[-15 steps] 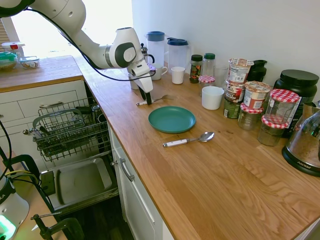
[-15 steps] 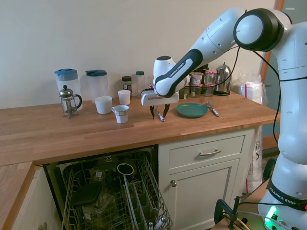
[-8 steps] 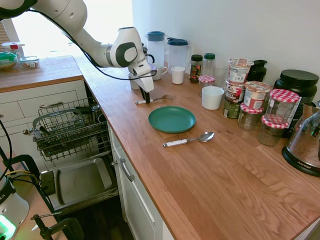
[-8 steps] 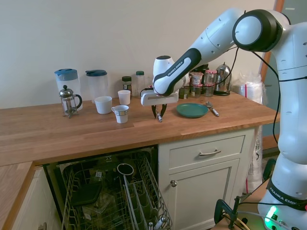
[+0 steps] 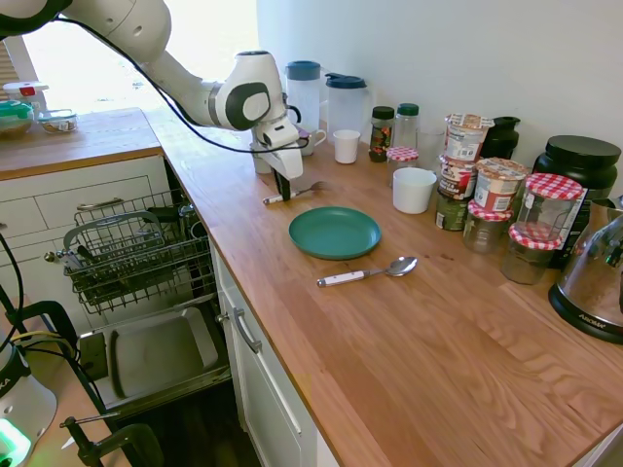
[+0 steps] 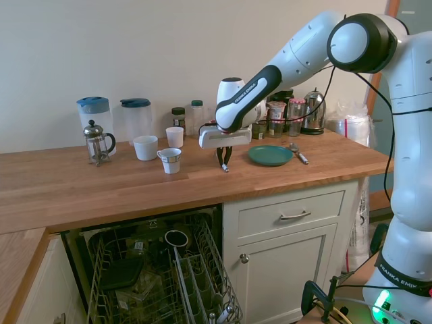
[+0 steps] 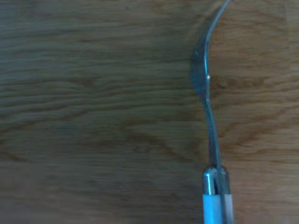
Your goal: Put the fork in the dishwasher
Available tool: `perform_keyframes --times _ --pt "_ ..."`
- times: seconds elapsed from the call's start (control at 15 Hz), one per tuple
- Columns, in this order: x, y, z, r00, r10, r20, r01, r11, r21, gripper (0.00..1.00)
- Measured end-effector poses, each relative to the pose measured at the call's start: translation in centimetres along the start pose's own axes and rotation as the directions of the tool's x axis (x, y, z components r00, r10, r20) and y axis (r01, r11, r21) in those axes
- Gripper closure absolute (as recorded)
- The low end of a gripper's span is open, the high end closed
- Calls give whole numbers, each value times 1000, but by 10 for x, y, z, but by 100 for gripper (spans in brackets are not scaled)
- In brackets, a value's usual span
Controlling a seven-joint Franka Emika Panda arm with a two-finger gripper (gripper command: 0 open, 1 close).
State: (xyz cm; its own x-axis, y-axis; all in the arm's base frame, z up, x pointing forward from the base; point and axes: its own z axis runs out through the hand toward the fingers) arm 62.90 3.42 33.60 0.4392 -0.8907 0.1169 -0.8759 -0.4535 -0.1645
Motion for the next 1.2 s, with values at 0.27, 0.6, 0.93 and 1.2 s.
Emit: perform_keyframes --times 0.27,0.6,0.93,1.2 --pt "18 18 -38 999 -29 40 29 1000 11 100" --pt "-20 60 -109 981 -169 95 171 985 -12 100" --pt "-113 105 -153 917 -339 210 363 927 -92 100" --pt "-150 120 -159 888 -350 298 383 922 -58 100"
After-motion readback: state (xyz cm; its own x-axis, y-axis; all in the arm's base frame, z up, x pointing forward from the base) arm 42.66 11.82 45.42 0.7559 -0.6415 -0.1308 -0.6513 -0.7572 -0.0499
